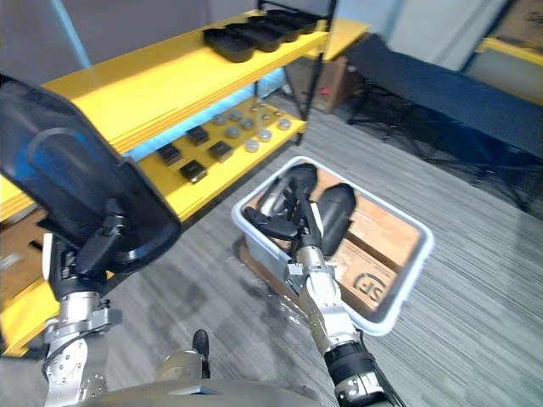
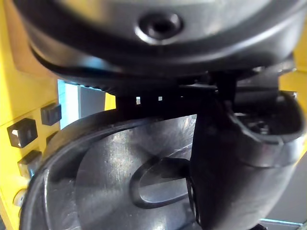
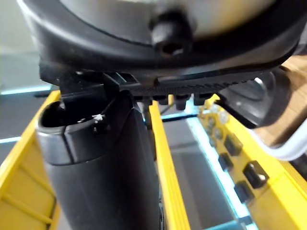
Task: Walk over and take three plastic housings, then place them on the shelf
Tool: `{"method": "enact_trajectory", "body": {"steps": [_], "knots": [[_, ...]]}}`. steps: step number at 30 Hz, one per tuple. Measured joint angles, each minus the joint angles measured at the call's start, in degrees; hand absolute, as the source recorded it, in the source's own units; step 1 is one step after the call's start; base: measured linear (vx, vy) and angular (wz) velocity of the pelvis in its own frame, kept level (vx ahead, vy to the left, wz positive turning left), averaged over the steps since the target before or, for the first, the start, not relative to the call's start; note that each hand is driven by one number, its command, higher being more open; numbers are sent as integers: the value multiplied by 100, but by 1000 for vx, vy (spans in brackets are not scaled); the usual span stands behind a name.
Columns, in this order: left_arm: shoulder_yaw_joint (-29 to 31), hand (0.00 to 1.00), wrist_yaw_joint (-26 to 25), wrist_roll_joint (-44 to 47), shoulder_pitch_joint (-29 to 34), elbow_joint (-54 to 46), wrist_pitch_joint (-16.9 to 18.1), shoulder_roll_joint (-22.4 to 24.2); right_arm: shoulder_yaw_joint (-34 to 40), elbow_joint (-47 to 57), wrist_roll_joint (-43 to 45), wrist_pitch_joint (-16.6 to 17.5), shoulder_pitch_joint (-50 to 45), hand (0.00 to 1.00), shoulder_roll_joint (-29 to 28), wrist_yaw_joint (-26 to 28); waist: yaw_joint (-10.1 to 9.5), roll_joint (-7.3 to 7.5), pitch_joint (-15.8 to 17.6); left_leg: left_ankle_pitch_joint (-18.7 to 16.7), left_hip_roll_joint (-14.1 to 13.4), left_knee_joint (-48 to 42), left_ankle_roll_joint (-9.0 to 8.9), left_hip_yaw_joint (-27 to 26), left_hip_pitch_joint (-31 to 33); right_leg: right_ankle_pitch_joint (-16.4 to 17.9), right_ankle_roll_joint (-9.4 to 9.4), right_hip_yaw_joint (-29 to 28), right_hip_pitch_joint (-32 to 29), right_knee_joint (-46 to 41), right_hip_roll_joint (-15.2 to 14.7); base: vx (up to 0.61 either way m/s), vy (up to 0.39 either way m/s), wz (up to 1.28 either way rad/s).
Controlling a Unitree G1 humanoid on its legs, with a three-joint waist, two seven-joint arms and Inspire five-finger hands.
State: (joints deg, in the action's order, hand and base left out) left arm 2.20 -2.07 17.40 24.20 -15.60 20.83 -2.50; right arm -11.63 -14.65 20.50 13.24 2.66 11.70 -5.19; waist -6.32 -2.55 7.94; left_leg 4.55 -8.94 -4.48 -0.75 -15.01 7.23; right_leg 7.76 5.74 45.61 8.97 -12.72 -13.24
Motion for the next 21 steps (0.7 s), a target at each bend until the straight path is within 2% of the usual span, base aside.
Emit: {"method": "enact_trajectory", "body": {"steps": [2,5,7,8,9,11,12,13,14,15,21], "knots": [[-90,0,95,2,1,-1,0,-25,-19,0,3,2,-46,100,-20,155,-17,-44,1,243,132,271,-40,-8,0,135,70,5,-140,-183,-163,-2,66,28],[-142,0,187,4,-43,1,-5,-163,-36,3,3,99,-88,100,-151,304,14,47,52,294,306,406,-32,8,6,183,118,0,-187,-261,-324,20,64,16],[-256,0,347,-4,-256,91,-27,-411,29,250,8,236,-333,100,-170,284,98,119,74,308,540,468,22,345,14,260,99,-623,-206,-428,-373,56,72,86],[-421,0,485,-8,-523,268,-51,-600,126,446,4,320,-572,100,-166,238,239,148,79,334,722,493,67,648,-19,250,83,-1348,-209,-735,-417,66,99,141],[-552,0,587,-5,-707,376,-64,-752,174,492,-8,401,-684,100,-206,210,338,191,86,360,788,590,104,890,-127,267,51,-1917,-353,-1245,-476,68,72,130],[-673,0,622,-1,-863,427,-69,-818,204,666,-151,500,-857,100,-332,198,385,256,58,449,852,733,155,1146,-191,491,-167,-2418,-449,-1397,-360,83,-73,81],[-675,0,604,7,-899,430,-70,-831,175,788,-225,570,-902,100,-353,254,377,336,33,518,896,764,160,1196,-171,545,-255,-2375,-464,-1277,-325,92,-138,54],[-684,0,551,8,-900,430,-75,-799,168,821,-226,630,-879,100,-348,356,352,345,36,585,911,753,87,1193,-146,535,-193,-2375,-391,-1146,-297,73,-117,21],[-689,0,519,3,-900,430,-79,-794,168,831,-223,655,-852,100,-342,424,343,344,36,608,909,739,79,1197,-116,543,-178,-2367,-366,-1041,-269,46,-91,7],[-687,0,481,1,-902,417,-79,-801,191,831,-222,700,-779,100,-327,563,335,339,36,612,890,662,71,1201,-4,571,-85,-2353,-347,-857,-224,29,-119,4],[-698,0,171,-1,-927,410,-94,-692,220,843,-219,756,-597,100,-12,874,344,184,184,711,722,558,-73,1222,161,659,140,-2303,-148,-223,81,-71,-91,-4]]}}
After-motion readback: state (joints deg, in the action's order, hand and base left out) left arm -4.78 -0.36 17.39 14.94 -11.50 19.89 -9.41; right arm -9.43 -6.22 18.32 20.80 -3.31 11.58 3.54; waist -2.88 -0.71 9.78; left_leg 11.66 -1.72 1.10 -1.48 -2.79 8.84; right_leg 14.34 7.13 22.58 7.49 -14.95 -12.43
